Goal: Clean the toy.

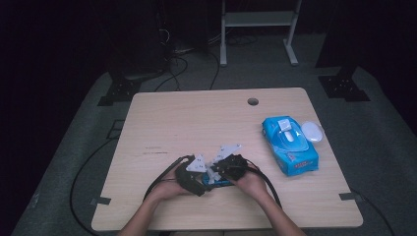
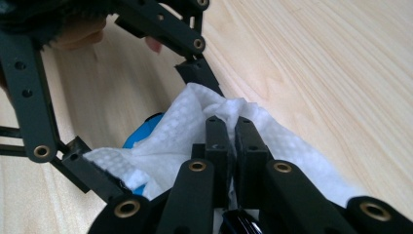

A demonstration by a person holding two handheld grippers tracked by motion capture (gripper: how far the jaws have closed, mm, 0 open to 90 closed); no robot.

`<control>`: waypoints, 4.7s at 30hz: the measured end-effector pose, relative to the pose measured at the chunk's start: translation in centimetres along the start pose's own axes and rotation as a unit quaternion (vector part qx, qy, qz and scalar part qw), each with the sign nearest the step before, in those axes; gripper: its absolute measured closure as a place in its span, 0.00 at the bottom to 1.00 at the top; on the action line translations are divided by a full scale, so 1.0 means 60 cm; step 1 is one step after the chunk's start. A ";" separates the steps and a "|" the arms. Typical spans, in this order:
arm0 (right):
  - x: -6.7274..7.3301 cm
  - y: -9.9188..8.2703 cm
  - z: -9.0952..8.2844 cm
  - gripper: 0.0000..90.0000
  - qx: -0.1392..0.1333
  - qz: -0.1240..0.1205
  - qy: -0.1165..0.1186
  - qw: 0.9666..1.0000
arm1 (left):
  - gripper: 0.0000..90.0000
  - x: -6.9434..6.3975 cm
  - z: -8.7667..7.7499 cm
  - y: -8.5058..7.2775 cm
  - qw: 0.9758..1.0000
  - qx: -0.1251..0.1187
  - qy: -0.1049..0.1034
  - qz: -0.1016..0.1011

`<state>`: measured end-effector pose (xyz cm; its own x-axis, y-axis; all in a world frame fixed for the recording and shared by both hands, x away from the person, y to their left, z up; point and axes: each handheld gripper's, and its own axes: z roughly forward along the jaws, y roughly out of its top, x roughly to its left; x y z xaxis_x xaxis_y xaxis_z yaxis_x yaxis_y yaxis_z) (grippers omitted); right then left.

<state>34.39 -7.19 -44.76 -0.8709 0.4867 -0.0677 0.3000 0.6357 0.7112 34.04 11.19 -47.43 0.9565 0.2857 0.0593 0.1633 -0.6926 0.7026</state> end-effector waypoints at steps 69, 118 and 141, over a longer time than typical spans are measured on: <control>-0.027 -0.015 -0.015 0.95 -0.002 0.040 -0.008 0.999 | 0.28 0.001 0.000 -0.001 1.000 0.001 -0.002 0.001; -0.033 -0.099 -0.095 0.95 -0.038 0.056 -0.043 0.997 | 0.28 0.002 0.001 -0.002 1.000 0.001 -0.003 0.002; -0.057 -0.094 -0.088 0.95 -0.018 0.066 -0.062 0.996 | 0.28 0.002 0.001 -0.003 1.000 -0.002 -0.004 0.000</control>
<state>33.65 -15.59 -44.83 -0.7696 0.6359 -0.0570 0.3920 0.5411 0.7440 34.14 11.32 -47.55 0.9585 0.2799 0.0539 0.1617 -0.6897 0.7058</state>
